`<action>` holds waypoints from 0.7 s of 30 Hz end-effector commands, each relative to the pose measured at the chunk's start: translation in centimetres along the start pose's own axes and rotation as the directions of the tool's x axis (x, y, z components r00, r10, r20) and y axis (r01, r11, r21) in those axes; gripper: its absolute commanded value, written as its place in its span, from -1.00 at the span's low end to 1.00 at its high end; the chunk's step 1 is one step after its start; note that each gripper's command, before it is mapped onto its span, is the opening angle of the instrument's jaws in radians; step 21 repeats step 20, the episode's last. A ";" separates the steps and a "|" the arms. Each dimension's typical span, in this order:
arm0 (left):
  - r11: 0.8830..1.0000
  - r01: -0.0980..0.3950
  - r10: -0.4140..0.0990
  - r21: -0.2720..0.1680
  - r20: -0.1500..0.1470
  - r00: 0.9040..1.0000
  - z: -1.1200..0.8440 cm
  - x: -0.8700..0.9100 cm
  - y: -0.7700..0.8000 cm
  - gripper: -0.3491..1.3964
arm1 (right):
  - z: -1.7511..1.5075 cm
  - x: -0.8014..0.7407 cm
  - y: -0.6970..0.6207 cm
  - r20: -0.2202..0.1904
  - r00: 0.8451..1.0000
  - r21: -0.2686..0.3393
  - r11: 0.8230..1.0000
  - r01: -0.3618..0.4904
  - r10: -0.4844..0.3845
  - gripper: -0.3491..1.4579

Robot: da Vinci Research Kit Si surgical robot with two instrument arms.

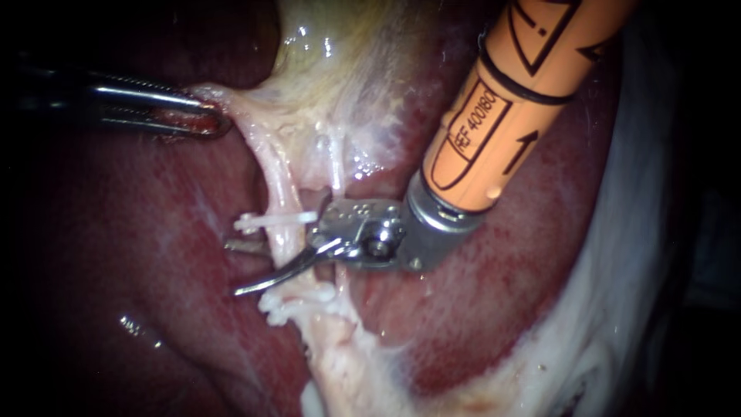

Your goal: Go to the cutting position left tube

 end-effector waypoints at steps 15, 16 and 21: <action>1.000 0.000 0.000 -0.001 0.000 1.000 -0.01 0.00 0.00 -1.00 | 0.00 0.13 -0.19 -0.002 1.000 0.006 1.000 -0.001 0.001 0.59; 1.000 0.000 0.000 -0.001 0.000 1.000 -0.01 0.00 0.00 -1.00 | 0.00 0.13 -0.19 -0.002 1.000 0.006 1.000 -0.001 0.001 0.59; 1.000 0.000 0.000 -0.001 0.000 1.000 -0.01 0.00 -0.01 -1.00 | 0.00 0.13 -0.20 -0.002 1.000 0.006 1.000 -0.001 0.001 0.59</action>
